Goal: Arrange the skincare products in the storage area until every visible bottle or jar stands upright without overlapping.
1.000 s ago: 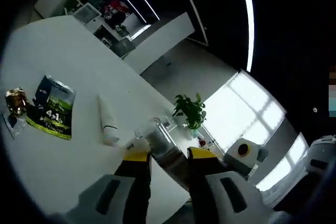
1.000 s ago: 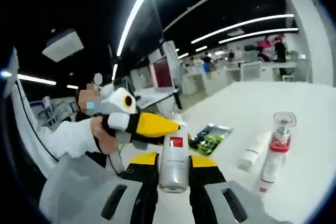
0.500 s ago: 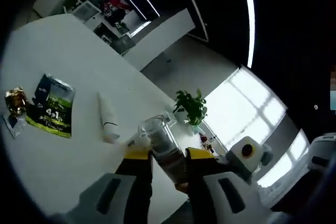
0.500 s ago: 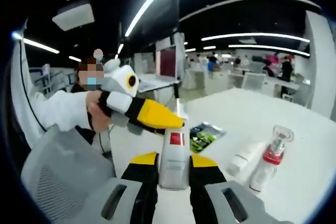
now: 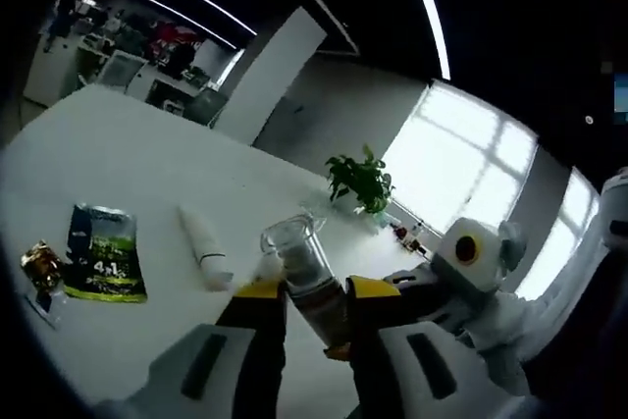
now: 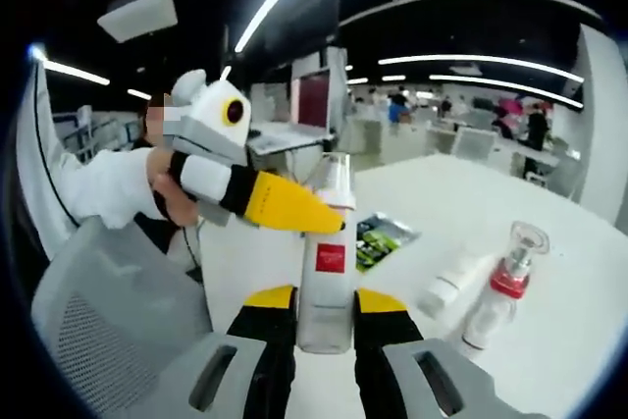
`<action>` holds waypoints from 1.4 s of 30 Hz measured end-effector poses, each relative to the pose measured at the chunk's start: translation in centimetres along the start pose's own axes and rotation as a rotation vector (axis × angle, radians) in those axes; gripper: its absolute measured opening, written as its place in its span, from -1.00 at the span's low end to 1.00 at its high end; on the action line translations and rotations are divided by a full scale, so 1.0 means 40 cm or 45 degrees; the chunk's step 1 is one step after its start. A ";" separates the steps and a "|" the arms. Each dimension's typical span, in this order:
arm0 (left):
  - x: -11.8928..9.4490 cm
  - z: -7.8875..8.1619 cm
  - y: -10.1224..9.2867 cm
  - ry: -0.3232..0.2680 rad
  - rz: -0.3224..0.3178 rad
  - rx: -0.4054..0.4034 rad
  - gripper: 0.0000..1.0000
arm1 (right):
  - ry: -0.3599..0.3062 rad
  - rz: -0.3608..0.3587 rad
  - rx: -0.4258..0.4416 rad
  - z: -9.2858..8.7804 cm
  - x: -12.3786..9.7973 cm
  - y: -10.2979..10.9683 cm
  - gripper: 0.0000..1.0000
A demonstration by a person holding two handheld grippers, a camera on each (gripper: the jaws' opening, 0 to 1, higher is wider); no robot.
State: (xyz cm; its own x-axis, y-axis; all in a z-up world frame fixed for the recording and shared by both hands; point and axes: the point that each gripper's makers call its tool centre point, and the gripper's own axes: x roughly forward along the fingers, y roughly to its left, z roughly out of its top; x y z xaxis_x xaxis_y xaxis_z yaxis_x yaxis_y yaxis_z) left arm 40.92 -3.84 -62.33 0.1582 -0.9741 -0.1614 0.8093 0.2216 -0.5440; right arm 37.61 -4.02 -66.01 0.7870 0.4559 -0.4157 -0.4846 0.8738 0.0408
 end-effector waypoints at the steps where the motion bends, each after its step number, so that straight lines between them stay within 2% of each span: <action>1: 0.000 0.002 0.003 0.000 0.004 0.019 -0.63 | 0.003 -0.001 0.006 -0.001 0.000 -0.001 -0.73; 7: 0.001 0.004 0.021 0.014 0.066 0.134 -0.64 | 0.002 -0.018 0.039 -0.002 -0.008 -0.015 -0.67; 11: 0.010 -0.017 0.026 0.077 0.103 0.255 -0.64 | -0.037 -0.015 0.103 0.011 -0.016 -0.024 -0.66; 13: 0.010 -0.030 0.034 0.113 0.128 0.307 -0.64 | -0.054 -0.023 0.124 0.018 -0.023 -0.031 -0.73; 17: 0.012 -0.053 0.052 0.178 0.173 0.370 -0.64 | -0.107 -0.028 0.200 0.034 -0.033 -0.044 -0.73; 20: 0.022 -0.062 0.027 0.180 0.147 0.410 -0.64 | -0.130 -0.004 0.260 0.041 -0.035 -0.041 -0.72; 24: 0.030 -0.086 0.022 0.240 0.139 0.499 -0.65 | -0.130 -0.001 0.264 0.042 -0.036 -0.037 -0.71; 25: 0.034 -0.089 0.014 0.249 0.110 0.531 -0.65 | -0.141 0.003 0.268 0.046 -0.036 -0.037 -0.70; 27: 0.041 -0.101 -0.003 0.264 0.096 0.537 -0.65 | -0.156 0.024 0.312 0.051 -0.036 -0.032 -0.68; 28: 0.042 -0.113 -0.004 0.297 0.091 0.594 -0.65 | -0.150 0.028 0.317 0.048 -0.033 -0.033 -0.66; 31: 0.046 -0.133 -0.010 0.338 0.088 0.667 -0.65 | -0.123 0.018 0.306 0.039 -0.033 -0.031 -0.64; 35: 0.050 -0.139 -0.028 0.340 0.059 0.728 -0.65 | -0.118 0.035 0.331 0.038 -0.032 -0.021 -0.65; 42: 0.055 -0.162 -0.057 0.367 -0.006 0.835 -0.64 | -0.081 0.047 0.310 0.026 -0.026 -0.005 -0.68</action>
State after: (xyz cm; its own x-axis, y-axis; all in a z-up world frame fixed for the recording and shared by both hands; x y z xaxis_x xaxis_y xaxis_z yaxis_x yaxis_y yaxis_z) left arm 35.74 -6.18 -66.77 0.0712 -0.9045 -0.4204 0.9973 0.0565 0.0473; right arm 37.30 -4.51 -64.65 0.7965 0.4914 -0.3524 -0.4133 0.8678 0.2760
